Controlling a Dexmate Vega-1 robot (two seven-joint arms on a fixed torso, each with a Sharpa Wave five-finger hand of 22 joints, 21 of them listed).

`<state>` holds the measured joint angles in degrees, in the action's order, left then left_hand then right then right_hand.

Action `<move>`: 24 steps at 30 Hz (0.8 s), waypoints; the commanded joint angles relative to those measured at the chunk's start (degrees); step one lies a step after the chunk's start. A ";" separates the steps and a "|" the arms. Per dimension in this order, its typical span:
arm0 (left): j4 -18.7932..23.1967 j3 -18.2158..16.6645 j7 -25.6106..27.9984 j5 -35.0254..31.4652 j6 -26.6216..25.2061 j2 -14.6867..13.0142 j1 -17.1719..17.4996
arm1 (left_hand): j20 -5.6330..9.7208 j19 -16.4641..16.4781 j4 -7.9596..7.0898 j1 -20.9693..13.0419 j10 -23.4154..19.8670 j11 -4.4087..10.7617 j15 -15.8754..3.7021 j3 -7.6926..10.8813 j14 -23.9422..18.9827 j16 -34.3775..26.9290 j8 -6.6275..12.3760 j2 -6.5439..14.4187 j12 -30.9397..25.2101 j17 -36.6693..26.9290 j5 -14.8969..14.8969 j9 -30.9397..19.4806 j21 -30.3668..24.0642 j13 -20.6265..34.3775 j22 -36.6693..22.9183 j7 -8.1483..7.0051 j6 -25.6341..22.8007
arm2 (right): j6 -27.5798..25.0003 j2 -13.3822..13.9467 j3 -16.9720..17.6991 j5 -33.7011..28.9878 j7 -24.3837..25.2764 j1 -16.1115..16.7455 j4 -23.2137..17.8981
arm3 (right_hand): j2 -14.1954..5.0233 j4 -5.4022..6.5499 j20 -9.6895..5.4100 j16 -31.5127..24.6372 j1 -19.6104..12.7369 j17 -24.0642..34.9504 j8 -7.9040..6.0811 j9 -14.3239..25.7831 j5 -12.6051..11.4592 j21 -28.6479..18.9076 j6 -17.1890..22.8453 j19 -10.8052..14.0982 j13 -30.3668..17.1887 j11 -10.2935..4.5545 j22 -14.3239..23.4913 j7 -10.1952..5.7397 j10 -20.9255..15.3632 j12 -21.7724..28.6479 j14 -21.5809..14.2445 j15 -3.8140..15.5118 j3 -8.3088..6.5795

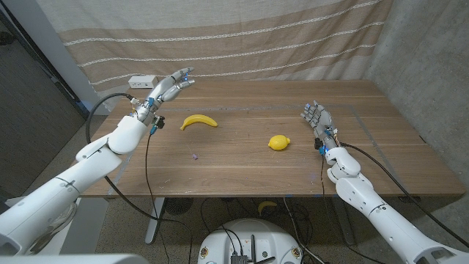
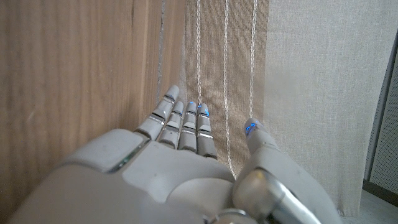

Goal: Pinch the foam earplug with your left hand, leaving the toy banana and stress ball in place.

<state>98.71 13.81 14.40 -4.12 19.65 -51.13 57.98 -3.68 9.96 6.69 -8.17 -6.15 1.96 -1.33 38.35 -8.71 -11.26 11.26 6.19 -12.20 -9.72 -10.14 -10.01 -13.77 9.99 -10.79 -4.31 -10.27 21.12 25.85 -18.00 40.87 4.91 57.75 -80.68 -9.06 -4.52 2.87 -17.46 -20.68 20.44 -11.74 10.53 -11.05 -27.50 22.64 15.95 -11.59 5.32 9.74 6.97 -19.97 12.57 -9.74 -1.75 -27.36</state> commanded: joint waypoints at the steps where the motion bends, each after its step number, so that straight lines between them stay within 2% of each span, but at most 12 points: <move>1: 2.99 -1.78 0.48 -2.74 -0.74 -1.46 2.59 | -0.08 0.51 0.43 0.09 -0.52 0.16 -0.16 0.15 -0.68 0.22 0.09 0.22 -0.21 -0.21 0.22 -0.12 -0.39 0.31 -0.22 0.02 -0.61 | 0.88 -0.10 0.12 -0.37 0.69 1.16 -1.16 | -0.43 -0.36 0.03 0.04 0.17 0.15 -0.15 0.24 -0.39 0.06 0.51 0.50 -0.29 0.03 0.29 -0.05 -0.48 0.53 -0.59 -0.07 -0.10; 9: 5.52 -3.69 -0.40 -2.95 -2.59 -3.03 5.00 | -0.10 0.58 0.60 0.09 -0.63 0.15 -0.23 0.21 -0.79 0.27 0.02 0.25 -0.14 -0.21 0.23 -0.13 -0.38 0.32 -0.23 -0.04 -0.73 | 1.45 -0.27 0.05 -0.72 1.05 1.72 -1.53 | -0.49 -0.52 0.04 0.05 0.13 0.11 -0.15 0.26 -0.44 0.16 0.70 0.67 -0.31 0.10 0.29 0.02 -0.69 0.54 -0.67 -0.13 -0.13; 15: 7.72 -5.90 -0.19 -3.11 -4.10 -3.91 7.84 | -0.06 0.60 0.77 0.12 -0.61 0.19 -0.22 0.26 -0.79 0.36 0.06 0.25 -0.01 -0.22 0.24 -0.15 -0.36 0.33 -0.24 -0.65 -1.11 | 2.17 -0.44 0.14 -0.80 1.03 2.09 -1.60 | -0.51 -0.67 0.09 0.04 0.06 0.07 -0.14 0.27 -0.48 0.23 0.79 0.75 -0.33 0.11 0.30 0.07 -0.78 0.53 -0.76 -0.14 -0.16; 24: 11.37 -9.68 -0.46 -4.21 -6.73 -5.38 12.41 | -0.01 0.58 0.93 0.15 -0.61 0.15 -0.32 0.32 -0.81 0.43 -0.07 0.26 0.10 -0.23 0.26 -0.16 -0.31 0.34 -0.25 -0.62 -1.08 | 2.86 -0.73 -0.02 -0.74 0.30 1.96 -1.04 | -0.55 -0.94 0.14 0.11 -0.07 0.00 -0.09 0.28 -0.57 0.48 0.91 0.71 -0.35 0.17 0.30 0.07 -0.80 0.44 -0.74 -0.10 -0.23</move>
<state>106.26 7.95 14.26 -7.23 15.64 -54.88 65.74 -3.68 9.96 7.39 -8.17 -6.24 2.04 -1.64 38.58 -9.02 -10.87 11.26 6.19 -12.20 -9.72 -10.14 -10.01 -13.77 9.99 -10.79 -4.81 -10.77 23.10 25.46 -17.92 40.20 5.77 59.52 -82.03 -9.52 -5.07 3.29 -17.46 -20.21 20.45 -11.74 10.53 -11.05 -27.07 23.02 16.37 -11.87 5.42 9.74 6.94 -20.48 12.57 -10.05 -2.06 -27.44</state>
